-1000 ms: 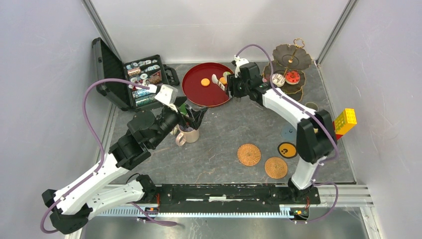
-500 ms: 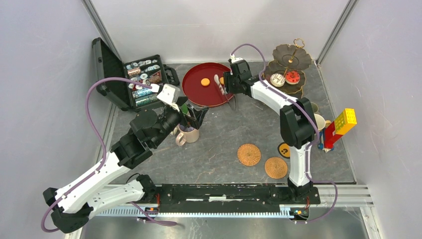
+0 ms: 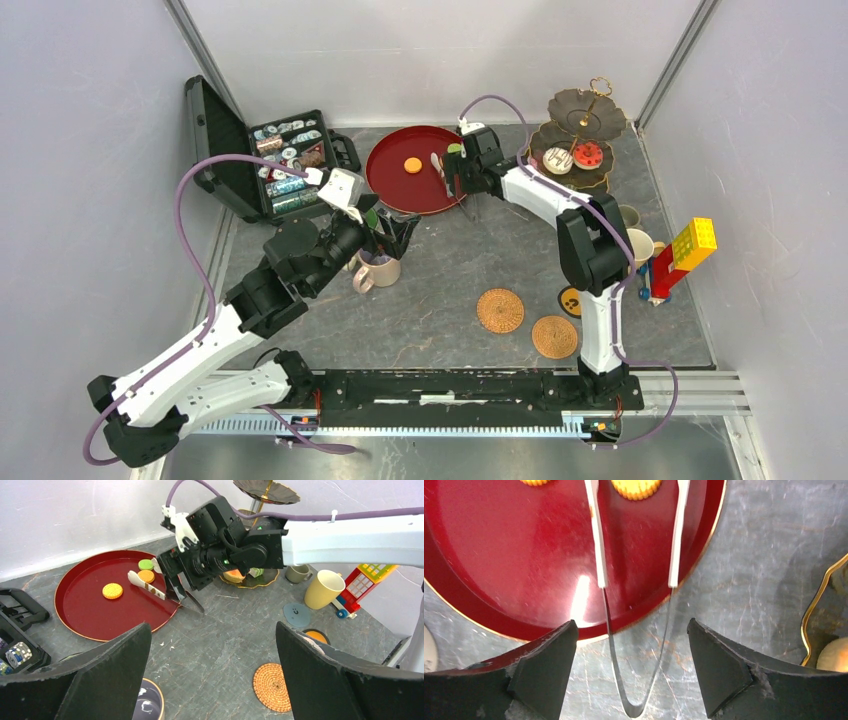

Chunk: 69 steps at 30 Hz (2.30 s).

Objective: Serve the afternoon tea

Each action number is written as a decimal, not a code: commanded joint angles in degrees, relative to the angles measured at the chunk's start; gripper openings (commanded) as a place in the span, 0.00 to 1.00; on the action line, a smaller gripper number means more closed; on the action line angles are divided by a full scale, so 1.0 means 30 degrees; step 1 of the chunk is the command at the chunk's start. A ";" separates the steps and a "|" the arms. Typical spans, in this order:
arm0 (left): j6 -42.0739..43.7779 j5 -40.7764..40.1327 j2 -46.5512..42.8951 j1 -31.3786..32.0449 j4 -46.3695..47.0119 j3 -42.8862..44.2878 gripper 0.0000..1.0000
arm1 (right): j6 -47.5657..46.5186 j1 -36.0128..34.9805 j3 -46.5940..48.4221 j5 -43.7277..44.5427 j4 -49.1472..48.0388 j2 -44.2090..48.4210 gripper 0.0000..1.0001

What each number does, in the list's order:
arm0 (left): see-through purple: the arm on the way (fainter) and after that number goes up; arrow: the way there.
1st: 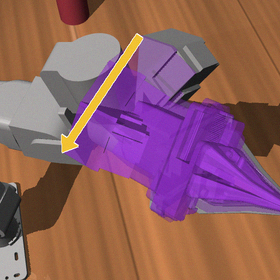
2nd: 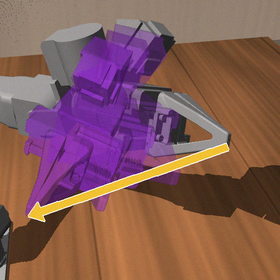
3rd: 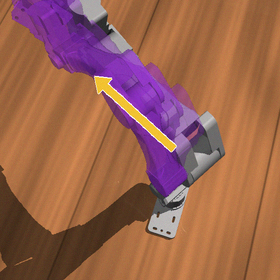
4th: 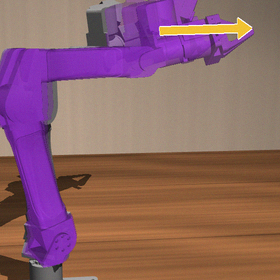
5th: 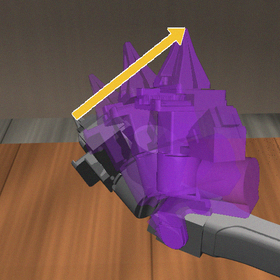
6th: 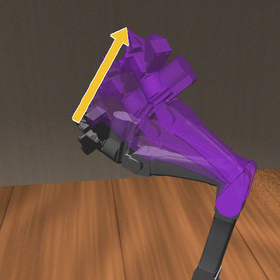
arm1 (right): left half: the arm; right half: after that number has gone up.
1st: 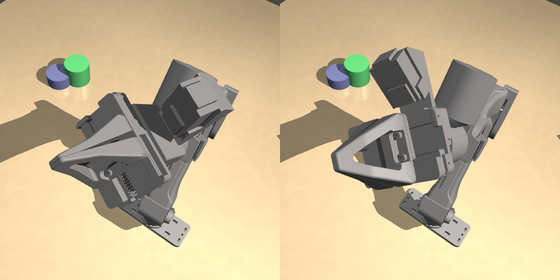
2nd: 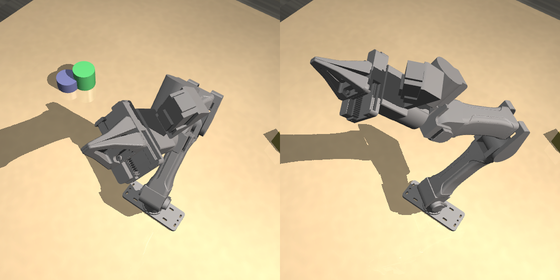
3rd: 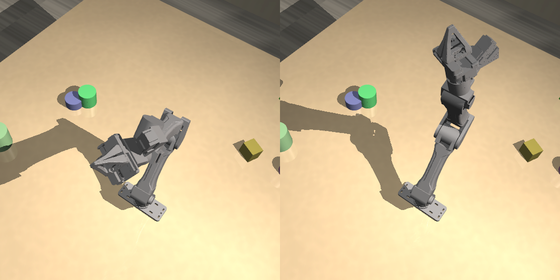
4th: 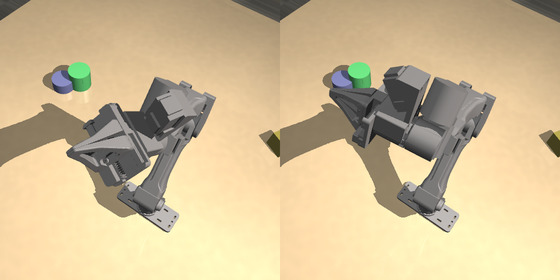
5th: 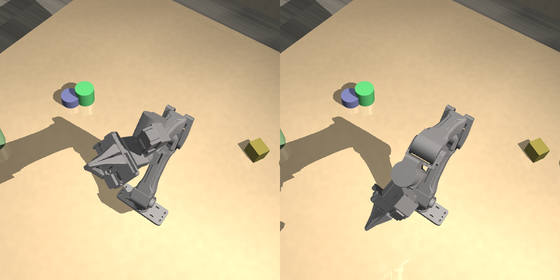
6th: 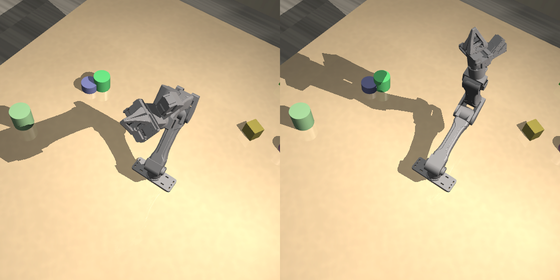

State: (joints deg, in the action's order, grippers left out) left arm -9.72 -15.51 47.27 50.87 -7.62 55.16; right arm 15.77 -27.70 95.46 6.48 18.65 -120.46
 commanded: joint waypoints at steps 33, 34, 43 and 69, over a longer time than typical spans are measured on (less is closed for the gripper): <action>0.0118 0.0126 0.0364 0.0064 0.0466 0.0189 1.00 | -0.2740 -0.0373 -0.2436 0.0999 -0.3116 0.0034 0.42; 0.0135 0.0130 0.0344 0.0064 0.0459 0.0189 1.00 | -0.2753 -0.0375 -0.2388 0.0973 -0.3085 0.0012 0.40; 0.0104 0.0141 0.0181 0.0064 0.0459 0.0189 1.00 | -0.2710 -0.0631 -0.2108 0.0973 -0.2762 0.0748 0.18; -0.0043 0.0335 -0.0521 0.0062 0.0519 0.0189 1.00 | -0.1478 -0.0688 -0.5278 0.0003 -0.4211 0.5906 0.00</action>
State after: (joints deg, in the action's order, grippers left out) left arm -9.74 -14.92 46.63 50.87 -7.62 55.16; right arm 10.07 -29.54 80.03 7.55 9.72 -104.53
